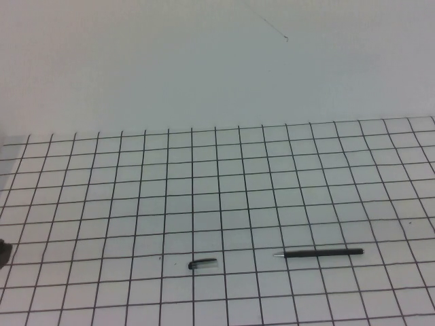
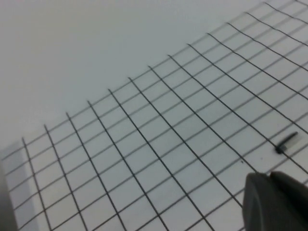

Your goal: Cap the pen

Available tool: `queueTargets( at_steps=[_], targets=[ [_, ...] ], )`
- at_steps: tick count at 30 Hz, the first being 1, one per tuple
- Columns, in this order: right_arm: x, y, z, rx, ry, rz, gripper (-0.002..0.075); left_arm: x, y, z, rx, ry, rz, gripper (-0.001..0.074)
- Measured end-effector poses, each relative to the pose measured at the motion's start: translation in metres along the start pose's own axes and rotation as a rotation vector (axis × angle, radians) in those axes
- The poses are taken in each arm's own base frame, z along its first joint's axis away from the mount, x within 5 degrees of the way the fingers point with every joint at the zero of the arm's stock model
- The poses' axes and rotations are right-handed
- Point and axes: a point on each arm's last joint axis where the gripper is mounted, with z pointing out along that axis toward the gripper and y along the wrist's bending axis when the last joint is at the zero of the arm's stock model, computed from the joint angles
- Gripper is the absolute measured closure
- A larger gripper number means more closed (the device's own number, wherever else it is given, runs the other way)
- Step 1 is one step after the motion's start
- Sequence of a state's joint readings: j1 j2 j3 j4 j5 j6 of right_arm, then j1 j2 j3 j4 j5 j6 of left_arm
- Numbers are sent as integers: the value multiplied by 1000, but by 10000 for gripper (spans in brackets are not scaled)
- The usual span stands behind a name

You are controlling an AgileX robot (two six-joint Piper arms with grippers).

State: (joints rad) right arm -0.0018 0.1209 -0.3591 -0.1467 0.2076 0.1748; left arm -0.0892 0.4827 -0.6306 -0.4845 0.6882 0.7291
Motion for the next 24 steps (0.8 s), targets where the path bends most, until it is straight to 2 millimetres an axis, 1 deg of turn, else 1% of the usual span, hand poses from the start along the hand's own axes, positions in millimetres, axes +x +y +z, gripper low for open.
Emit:
queueTargets(
  at_steps=[2,4,6,9,12,13,14,15,17,19,20,21,22,24],
  targets=[
    [3,1,7,-8,36,35,729,-6,2,12,59,48,-20,735],
    [4,2,13,-9,85,58,729,-12,2,26,161,116,-93,735],
    [4,2,18,-12,186,52,729,-14,-1,38,277,203,-115,735],
    [2,6,22,-56,363,-48,729,-20,0,57,401,275,-113,734],
    [-1,12,25,-146,489,-166,729,-29,3,77,446,299,-89,728],
    [-1,13,26,-171,526,-191,729,-32,3,84,466,310,-84,712],
    [1,14,27,-193,567,-218,729,-33,3,91,487,331,-86,688],
    [4,14,28,-210,608,-232,729,-35,2,99,513,354,-85,641],
    [9,15,30,-222,663,-236,729,-38,-2,114,571,404,-96,518],
    [12,15,32,-241,696,-264,729,-40,-5,133,604,458,-134,356],
    [13,15,33,-246,703,-271,729,-41,-7,142,609,482,-152,293],
    [12,15,33,-249,700,-277,729,-41,-9,152,620,508,-154,257],
    [12,15,33,-251,697,-280,729,-42,-11,161,632,530,-133,251],
    [12,16,33,-254,687,-284,729,-40,-17,180,650,578,-50,287]
  ],
)
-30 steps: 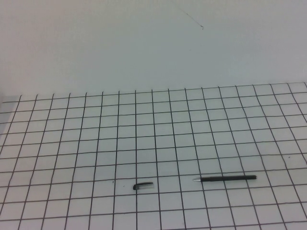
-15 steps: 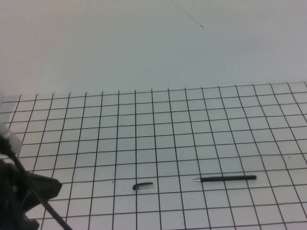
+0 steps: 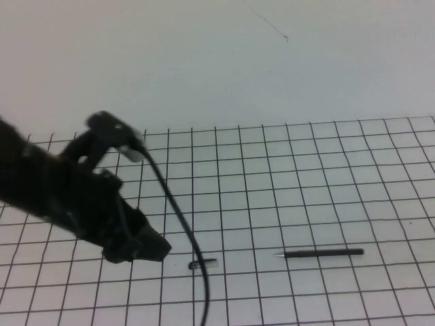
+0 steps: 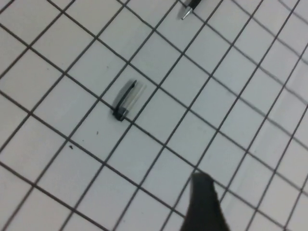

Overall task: Cap the pen
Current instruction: Put the cap on the pen

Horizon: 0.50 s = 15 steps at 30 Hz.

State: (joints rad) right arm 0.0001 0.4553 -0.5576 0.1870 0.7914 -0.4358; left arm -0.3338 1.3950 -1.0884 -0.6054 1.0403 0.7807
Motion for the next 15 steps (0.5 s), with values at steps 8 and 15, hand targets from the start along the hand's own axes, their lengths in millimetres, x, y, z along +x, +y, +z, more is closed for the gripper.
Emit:
queueTargets(
  at_steps=[8,15],
  targets=[
    [5,3,0,-31,55,4,729,-30,-3,75,-96,259,371,422],
    [10,5,-1,-56,110,12,729,-39,-7,124,-190,331,599,422]
  ],
)
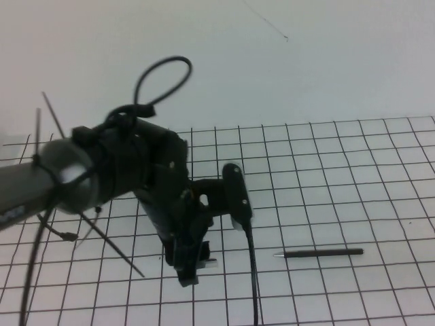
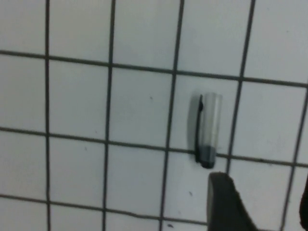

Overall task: Cap the pen
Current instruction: Put the cap on the pen

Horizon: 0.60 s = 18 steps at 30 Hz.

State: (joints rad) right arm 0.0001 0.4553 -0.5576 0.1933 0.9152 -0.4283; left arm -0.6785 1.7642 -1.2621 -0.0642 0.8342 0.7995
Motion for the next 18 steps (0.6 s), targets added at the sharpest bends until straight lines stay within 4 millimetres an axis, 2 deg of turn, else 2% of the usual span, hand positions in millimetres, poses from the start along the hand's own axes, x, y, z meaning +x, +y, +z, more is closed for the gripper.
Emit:
queueTargets(
  at_steps=[3,7,18],
  targets=[
    [1,0,0,-5,11,0,729,-6,3,15,-30,-18,53,423],
    [1,1,0,-11,15,3,729,-3,4,35,-16,37,85,423],
    [1,3,0,-34,6,21,729,0,6,65,-5,73,154,435]
  ],
)
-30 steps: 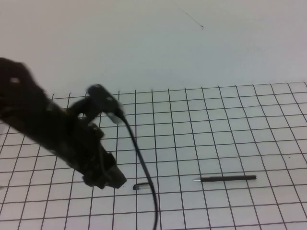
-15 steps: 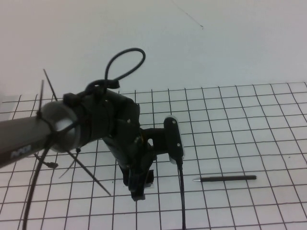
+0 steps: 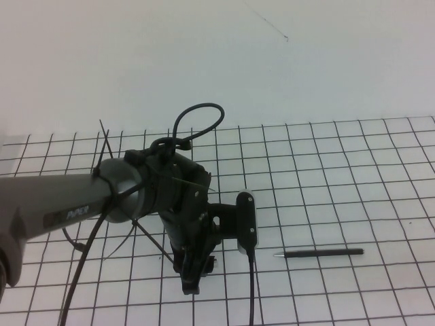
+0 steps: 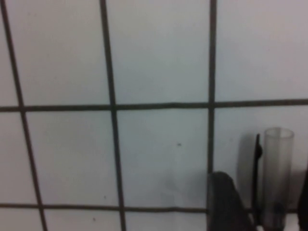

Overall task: Cap the pen
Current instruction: Put the cap on the pen

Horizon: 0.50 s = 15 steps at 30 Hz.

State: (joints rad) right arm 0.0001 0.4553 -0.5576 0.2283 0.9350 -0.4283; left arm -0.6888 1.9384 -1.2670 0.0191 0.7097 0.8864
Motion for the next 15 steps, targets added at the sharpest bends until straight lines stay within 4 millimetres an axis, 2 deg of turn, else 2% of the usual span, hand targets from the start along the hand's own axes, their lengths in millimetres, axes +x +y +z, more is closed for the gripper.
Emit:
queueTargets(
  at_steps=[2,4,6,10,15],
  targets=[
    [-2,0,0,-2,-24,9,729,0,0,4,5,7,2,516],
    [-6,1,3,-31,-39,26,729,1,-1,6,10,12,4,641],
    [-10,5,7,-88,-39,12,729,1,-1,6,11,14,6,733],
    [-20,11,20,-228,-48,-77,729,2,1,3,-4,18,22,734],
    [-36,10,44,-339,-38,-133,729,-3,8,-17,-56,-7,34,734]
  ],
)
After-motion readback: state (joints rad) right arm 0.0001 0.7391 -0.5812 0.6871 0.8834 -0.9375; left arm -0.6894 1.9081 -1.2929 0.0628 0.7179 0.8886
